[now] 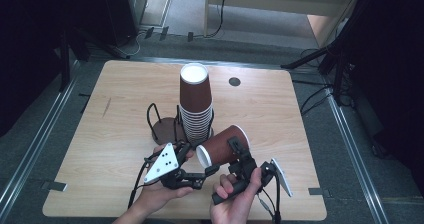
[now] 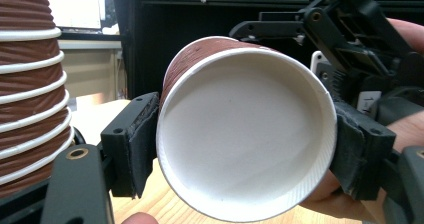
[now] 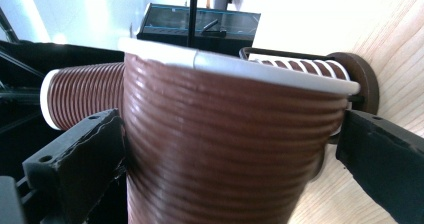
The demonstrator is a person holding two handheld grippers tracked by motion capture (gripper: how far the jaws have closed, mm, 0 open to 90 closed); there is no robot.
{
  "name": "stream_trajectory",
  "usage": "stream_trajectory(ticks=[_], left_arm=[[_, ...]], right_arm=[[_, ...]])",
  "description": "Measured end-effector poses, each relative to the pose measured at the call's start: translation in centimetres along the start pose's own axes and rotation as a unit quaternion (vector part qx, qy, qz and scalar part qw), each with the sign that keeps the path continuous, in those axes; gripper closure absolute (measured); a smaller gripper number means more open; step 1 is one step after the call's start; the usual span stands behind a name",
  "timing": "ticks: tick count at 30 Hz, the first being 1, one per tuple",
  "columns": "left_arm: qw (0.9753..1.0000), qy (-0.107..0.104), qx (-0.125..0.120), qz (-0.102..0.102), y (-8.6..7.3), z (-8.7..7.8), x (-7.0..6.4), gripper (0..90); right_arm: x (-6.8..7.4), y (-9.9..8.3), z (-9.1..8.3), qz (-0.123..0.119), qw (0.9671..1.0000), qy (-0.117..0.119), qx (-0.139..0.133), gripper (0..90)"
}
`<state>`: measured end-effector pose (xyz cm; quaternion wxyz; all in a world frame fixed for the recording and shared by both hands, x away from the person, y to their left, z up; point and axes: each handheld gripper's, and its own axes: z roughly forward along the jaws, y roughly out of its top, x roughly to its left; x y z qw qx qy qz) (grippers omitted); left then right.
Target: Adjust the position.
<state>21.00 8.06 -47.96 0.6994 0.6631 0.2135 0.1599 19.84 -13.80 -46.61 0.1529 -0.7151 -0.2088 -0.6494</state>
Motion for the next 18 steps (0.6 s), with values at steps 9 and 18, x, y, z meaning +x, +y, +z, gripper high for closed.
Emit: stream_trajectory(ticks=[9,18], left_arm=[[1.0,-0.003,0.004,0.008,-0.17,0.13,-0.26,24.0],[0.9999,0.007,-0.001,0.012,-0.06,-0.6,-0.03,23.5]], right_arm=[[-0.03,0.66,0.48,0.024,0.9994,0.013,0.02,0.0],[-0.19,0.51,0.9,0.028,0.9989,0.021,0.033,10.2]])
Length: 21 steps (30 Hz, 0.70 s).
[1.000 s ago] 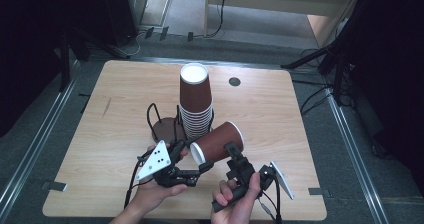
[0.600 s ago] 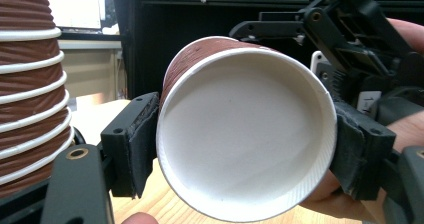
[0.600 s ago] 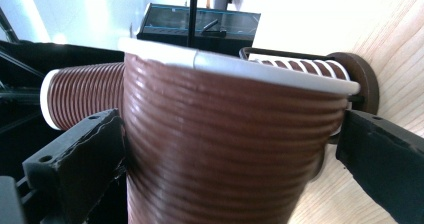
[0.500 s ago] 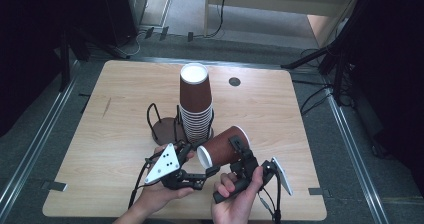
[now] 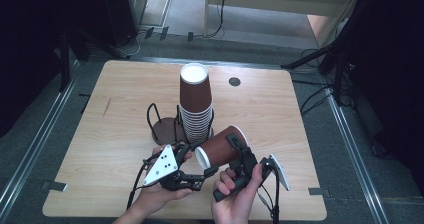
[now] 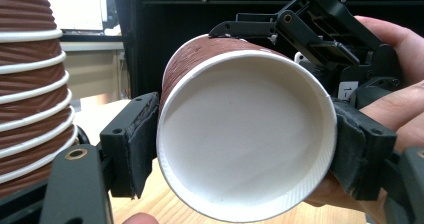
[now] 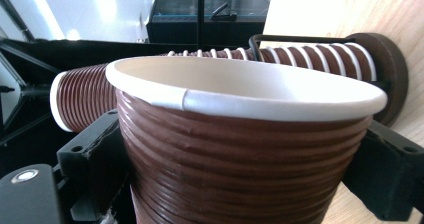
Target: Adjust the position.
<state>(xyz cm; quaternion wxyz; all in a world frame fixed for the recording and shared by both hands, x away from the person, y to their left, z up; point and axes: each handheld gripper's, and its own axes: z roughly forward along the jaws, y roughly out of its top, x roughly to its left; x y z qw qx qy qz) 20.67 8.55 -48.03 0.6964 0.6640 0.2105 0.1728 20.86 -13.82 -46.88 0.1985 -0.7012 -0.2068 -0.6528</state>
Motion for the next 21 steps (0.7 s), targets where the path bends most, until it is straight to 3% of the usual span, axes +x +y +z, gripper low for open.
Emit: stream_trajectory(ticks=[4,7,10,12,13,15,18,20,21], left_arm=[[1.0,0.004,-0.003,0.004,0.1,-0.3,0.1,23.0],[0.9998,0.004,0.004,-0.018,0.2,-0.6,0.2,22.4],[0.9995,0.021,0.003,-0.025,0.4,-1.1,0.2,11.6],[0.9993,0.027,0.003,-0.026,0.5,-1.3,0.2,9.7],[0.9985,0.046,0.004,-0.028,0.5,-1.4,0.1,9.3],[0.9976,0.063,0.008,-0.029,0.5,-1.6,0.0,8.9],[0.9976,0.06,0.012,-0.033,0.3,-1.8,0.0,0.0],[0.9975,0.056,0.012,-0.041,0.2,-2.1,-0.1,0.0],[0.997,0.064,0.017,-0.04,0.2,-2.2,-0.2,0.0]], right_arm=[[0.1,-0.2,0.1,-0.007,1.0,0.006,0.002,11.6],[0.2,-0.4,0.3,-0.011,0.9998,0.013,0.006,12.2],[0.2,-0.2,0.4,-0.014,0.9998,0.016,0.004,12.3],[0.3,0.0,0.4,-0.017,0.9997,0.019,0.001,12.3],[0.3,0.1,0.5,-0.02,0.9995,0.024,0.001,12.3],[0.4,0.2,0.6,-0.036,0.9991,0.023,-0.005,12.3],[0.5,0.5,0.6,-0.043,0.9987,0.026,-0.007,12.3],[0.6,0.8,0.7,-0.063,0.9977,0.02,-0.016,12.4],[0.7,0.9,0.7,-0.069,0.9972,0.02,-0.02,12.4]])
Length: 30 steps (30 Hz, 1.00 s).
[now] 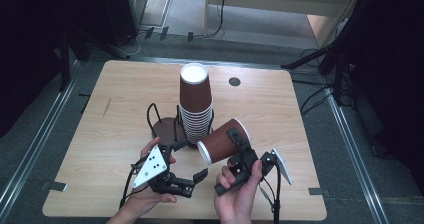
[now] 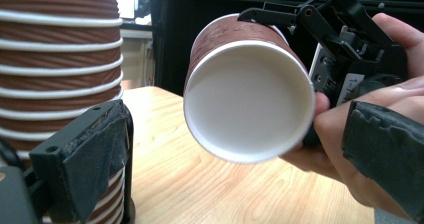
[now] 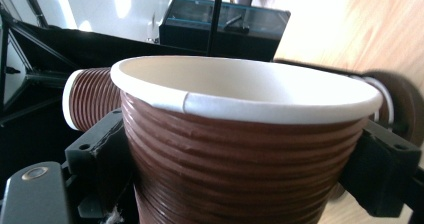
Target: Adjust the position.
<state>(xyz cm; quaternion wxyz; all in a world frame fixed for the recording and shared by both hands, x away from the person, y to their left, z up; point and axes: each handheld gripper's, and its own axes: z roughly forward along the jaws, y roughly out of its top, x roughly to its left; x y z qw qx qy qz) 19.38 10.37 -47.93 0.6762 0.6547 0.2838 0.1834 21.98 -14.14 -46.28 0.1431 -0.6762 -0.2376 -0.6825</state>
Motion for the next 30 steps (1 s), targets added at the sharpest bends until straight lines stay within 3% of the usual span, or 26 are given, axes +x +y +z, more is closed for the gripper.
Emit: stream_trajectory(ticks=[7,15,21,25,30], left_arm=[[0.9999,0.005,0.009,-0.014,-0.1,-0.9,0.5,0.0],[0.9993,0.025,0.004,-0.028,-0.1,-2.3,1.2,0.0],[0.9985,0.039,0.002,-0.037,-0.2,-3.3,1.8,0.0],[0.9981,0.048,0.001,-0.04,-0.3,-3.7,2.1,0.0],[0.9974,0.057,0.002,-0.044,-0.3,-4.2,2.5,0.0]], right_arm=[[0.1,0.4,0.3,-0.062,0.9979,-0.015,-0.009,12.4],[0.4,0.5,0.7,-0.136,0.9903,-0.021,-0.012,12.4],[0.4,0.8,0.8,-0.195,0.9803,-0.027,-0.014,12.4],[0.3,1.3,0.7,-0.227,0.9727,-0.046,-0.02,12.4],[0.1,1.8,0.6,-0.24,0.9692,-0.046,-0.028,12.3]])
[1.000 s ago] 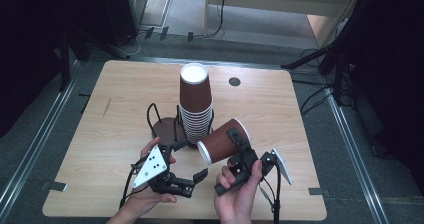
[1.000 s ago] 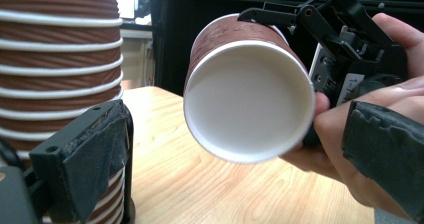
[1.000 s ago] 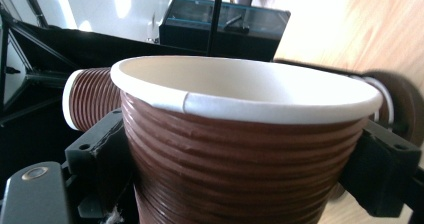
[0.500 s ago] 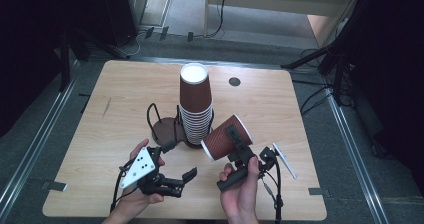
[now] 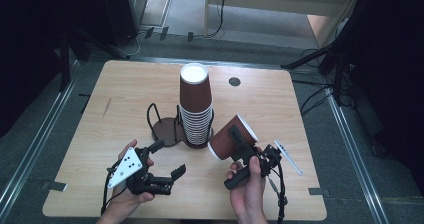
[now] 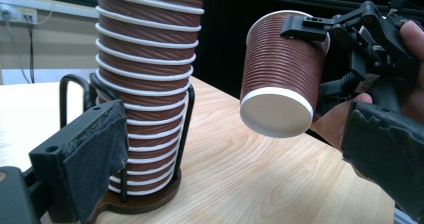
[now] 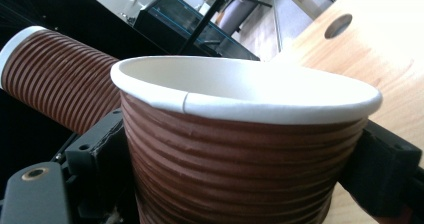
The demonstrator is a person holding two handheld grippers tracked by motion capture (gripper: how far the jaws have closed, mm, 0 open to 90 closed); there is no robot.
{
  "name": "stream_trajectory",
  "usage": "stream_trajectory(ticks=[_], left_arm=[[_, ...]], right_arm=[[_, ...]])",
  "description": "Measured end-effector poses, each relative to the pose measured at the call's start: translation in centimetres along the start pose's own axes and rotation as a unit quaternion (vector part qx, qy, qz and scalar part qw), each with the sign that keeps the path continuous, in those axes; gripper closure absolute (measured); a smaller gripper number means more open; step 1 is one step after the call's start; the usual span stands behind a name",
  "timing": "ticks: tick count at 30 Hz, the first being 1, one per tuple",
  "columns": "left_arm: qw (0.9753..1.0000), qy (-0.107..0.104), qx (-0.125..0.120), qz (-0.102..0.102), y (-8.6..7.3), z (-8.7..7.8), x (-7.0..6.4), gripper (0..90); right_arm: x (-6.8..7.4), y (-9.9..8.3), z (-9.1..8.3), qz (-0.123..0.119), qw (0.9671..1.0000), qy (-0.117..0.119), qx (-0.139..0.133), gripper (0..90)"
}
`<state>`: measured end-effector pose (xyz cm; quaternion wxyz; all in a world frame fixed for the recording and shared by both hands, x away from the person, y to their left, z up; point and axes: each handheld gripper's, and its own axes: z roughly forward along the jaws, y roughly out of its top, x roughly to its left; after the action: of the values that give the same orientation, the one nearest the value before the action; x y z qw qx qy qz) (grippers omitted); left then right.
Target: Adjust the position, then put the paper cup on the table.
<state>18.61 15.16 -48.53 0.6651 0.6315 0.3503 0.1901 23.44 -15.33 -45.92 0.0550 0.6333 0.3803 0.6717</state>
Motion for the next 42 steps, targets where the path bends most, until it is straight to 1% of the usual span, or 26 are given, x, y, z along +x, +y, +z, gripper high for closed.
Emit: stream_trajectory(ticks=[3,4,6,9,10,11,12,15,17,18,20,22,25,26,27,29,31,32,33,34,36,37,39,40,41,42], left_arm=[[1.0,0.006,-0.001,-0.003,0.1,-0.4,0.3,0.0],[0.9999,0.007,-0.004,-0.006,0.1,-0.5,0.4,0.0],[0.9999,0.012,-0.004,-0.008,0.1,-0.8,0.7,0.0],[0.9998,0.017,-0.003,-0.01,0.1,-1.1,1.0,0.0],[0.9997,0.02,-0.004,-0.011,0.1,-1.2,1.1,0.0],[0.9997,0.022,-0.003,-0.012,0.0,-1.3,1.2,0.0],[0.9996,0.023,-0.003,-0.014,0.0,-1.4,1.3,0.0],[0.9995,0.026,-0.003,-0.015,0.0,-1.6,1.5,0.0],[0.9994,0.03,-0.004,-0.019,0.1,-1.8,1.8,0.0],[0.9993,0.032,-0.004,-0.021,0.1,-1.9,2.0,0.0],[0.9989,0.039,-0.006,-0.025,0.1,-2.1,2.5,0.0],[0.9987,0.043,-0.007,-0.029,0.2,-2.2,2.7,0.0],[0.9979,0.054,-0.01,-0.035,0.1,-2.6,3.5,0.0],[0.9979,0.054,-0.01,-0.035,0.1,-2.6,3.5,0.0],[0.9973,0.063,-0.008,-0.037,0.0,-2.9,4.1,0.0],[0.9964,0.073,-0.008,-0.043,-0.1,-3.1,4.7,0.0],[0.9955,0.085,-0.006,-0.041,-0.3,-3.4,5.4,0.0],[0.9948,0.091,-0.005,-0.045,-0.4,-3.5,5.8,0.0],[0.9948,0.091,-0.005,-0.045,-0.4,-3.5,5.8,0.0],[0.9935,0.105,-0.004,-0.045,-0.6,-3.9,6.6,0.0],[0.9916,0.12,-0.003,-0.049,-0.9,-4.2,7.4,0.0],[0.9906,0.126,-0.002,-0.052,-0.9,-4.4,7.8,0.0],[0.9883,0.137,-0.005,-0.067,-1.0,-4.8,8.6,0.0],[0.9883,0.137,-0.005,-0.067,-1.0,-4.8,8.6,0.0],[0.9863,0.147,-0.011,-0.073,-1.0,-5.3,9.3,0.0],[0.9852,0.154,-0.009,-0.074,-1.0,-5.4,9.6,0.0]], right_arm=[[-0.1,0.2,0.1,-0.012,0.9998,0.004,-0.013,12.3],[-0.1,0.4,0.1,-0.014,0.9998,0.006,-0.015,12.3],[-0.2,0.6,0.1,-0.025,0.9992,0.016,-0.025,12.3],[-0.6,1.0,0.3,-0.026,0.999,0.02,-0.031,12.2],[-0.7,1.2,0.3,-0.03,0.9988,0.018,-0.035,12.2],[-0.8,1.3,0.3,-0.042,0.9982,0.013,-0.042,12.2],[-0.9,1.5,0.4,-0.046,0.9978,0.011,-0.045,12.3],[-1.1,1.9,0.6,-0.066,0.9965,0.014,-0.05,12.3],[-1.2,2.0,0.6,-0.07,0.9961,0.017,-0.05,12.2],[-1.3,2.2,0.7,-0.083,0.9949,0.017,-0.056,12.2],[-1.4,2.4,0.8,-0.095,0.9936,0.014,-0.059,12.2],[-1.5,2.4,0.8,-0.098,0.9932,0.013,-0.061,12.2],[-2.0,2.7,0.9,-0.109,0.9915,0.004,-0.07,12.1],[-2.0,2.7,0.9,-0.109,0.9915,0.004,-0.07,12.1],[-2.2,2.8,0.9,-0.121,0.9898,-0.002,-0.075,12.1],[-2.5,2.9,1.1,-0.134,0.9878,-0.011,-0.077,12.2],[-2.7,3.0,1.2,-0.141,0.9865,-0.019,-0.08,12.2],[-2.8,3.0,1.2,-0.145,0.9859,-0.023,-0.081,12.2],[-2.9,3.0,1.3,-0.151,0.9848,-0.026,-0.082,12.2],[-3.0,3.0,1.3,-0.158,0.9833,-0.03,-0.084,12.2],[-3.1,2.9,1.5,-0.177,0.9798,-0.04,-0.085,12.2],[-3.1,2.9,1.6,-0.189,0.9773,-0.046,-0.085,12.2],[-3.2,2.8,1.8,-0.213,0.9717,-0.057,-0.086,12.2],[-3.2,2.8,1.8,-0.213,0.9717,-0.057,-0.086,12.2],[-3.3,2.6,2.1,-0.237,0.9651,-0.067,-0.088,12.1],[-3.4,2.5,2.2,-0.252,0.961,-0.07,-0.089,12.1]])
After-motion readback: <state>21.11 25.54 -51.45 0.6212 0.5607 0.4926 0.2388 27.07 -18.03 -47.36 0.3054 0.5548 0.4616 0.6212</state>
